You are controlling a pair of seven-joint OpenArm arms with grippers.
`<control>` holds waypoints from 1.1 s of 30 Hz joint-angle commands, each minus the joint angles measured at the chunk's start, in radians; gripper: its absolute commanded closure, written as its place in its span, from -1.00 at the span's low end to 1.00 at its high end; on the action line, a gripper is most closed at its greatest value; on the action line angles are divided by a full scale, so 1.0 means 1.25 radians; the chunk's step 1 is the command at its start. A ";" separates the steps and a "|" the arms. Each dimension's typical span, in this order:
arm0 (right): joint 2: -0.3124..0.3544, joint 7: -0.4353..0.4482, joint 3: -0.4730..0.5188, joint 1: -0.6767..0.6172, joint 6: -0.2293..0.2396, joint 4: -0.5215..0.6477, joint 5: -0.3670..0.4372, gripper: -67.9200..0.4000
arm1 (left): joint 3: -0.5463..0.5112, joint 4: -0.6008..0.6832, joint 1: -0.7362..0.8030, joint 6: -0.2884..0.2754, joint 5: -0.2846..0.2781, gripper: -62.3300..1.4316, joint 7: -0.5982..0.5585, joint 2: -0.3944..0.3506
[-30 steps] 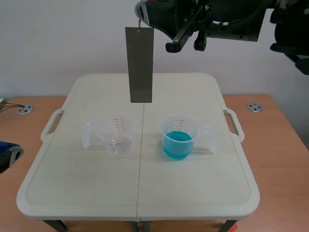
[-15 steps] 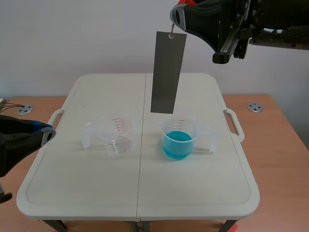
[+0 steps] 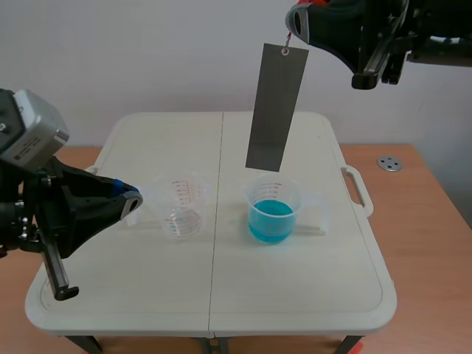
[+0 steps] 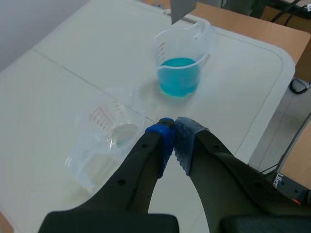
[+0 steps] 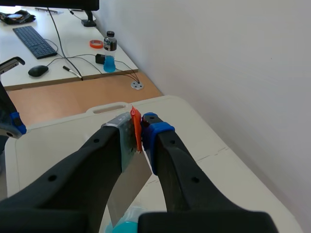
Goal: Hold the metal plate by the orange handle, dip it into the blue solution, take it out and point at it, then put the plate back in the beaker on the left.
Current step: 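Move the plate over the blue solution, then point at the plate with the left hand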
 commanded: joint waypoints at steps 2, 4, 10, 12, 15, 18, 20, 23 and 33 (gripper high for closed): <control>0.009 0.022 0.013 0.016 0.007 -0.013 0.011 0.94 | 0.036 -0.004 -0.048 0.001 -0.008 0.87 -0.009 0.007; 0.009 0.028 0.014 0.016 0.007 -0.022 0.011 0.94 | 0.070 -0.013 -0.087 0.001 -0.007 0.87 -0.005 0.020; 0.009 0.034 0.015 0.016 0.007 -0.029 0.011 0.94 | 0.155 -0.064 -0.207 0.001 0.006 0.87 0.039 0.099; 0.009 0.038 0.016 0.016 0.007 -0.029 0.011 0.94 | 0.175 -0.090 -0.241 0.002 0.028 0.87 0.040 0.133; 0.009 0.040 0.016 0.016 0.007 -0.029 0.011 0.94 | 0.197 -0.136 -0.283 0.008 0.064 0.87 0.040 0.185; 0.009 0.039 0.016 0.016 0.007 -0.029 0.011 0.94 | 0.206 -0.180 -0.313 0.009 0.092 0.87 0.040 0.229; 0.009 0.039 0.016 0.016 0.007 -0.029 0.011 0.94 | 0.206 -0.208 -0.331 0.010 0.104 0.87 0.039 0.256; 0.009 0.039 0.016 0.016 0.007 -0.029 0.011 0.94 | 0.206 -0.246 -0.352 0.010 0.132 0.87 0.039 0.292; 0.009 0.040 0.016 0.016 0.006 -0.029 0.011 0.94 | 0.206 -0.337 -0.404 0.009 0.187 0.87 0.038 0.360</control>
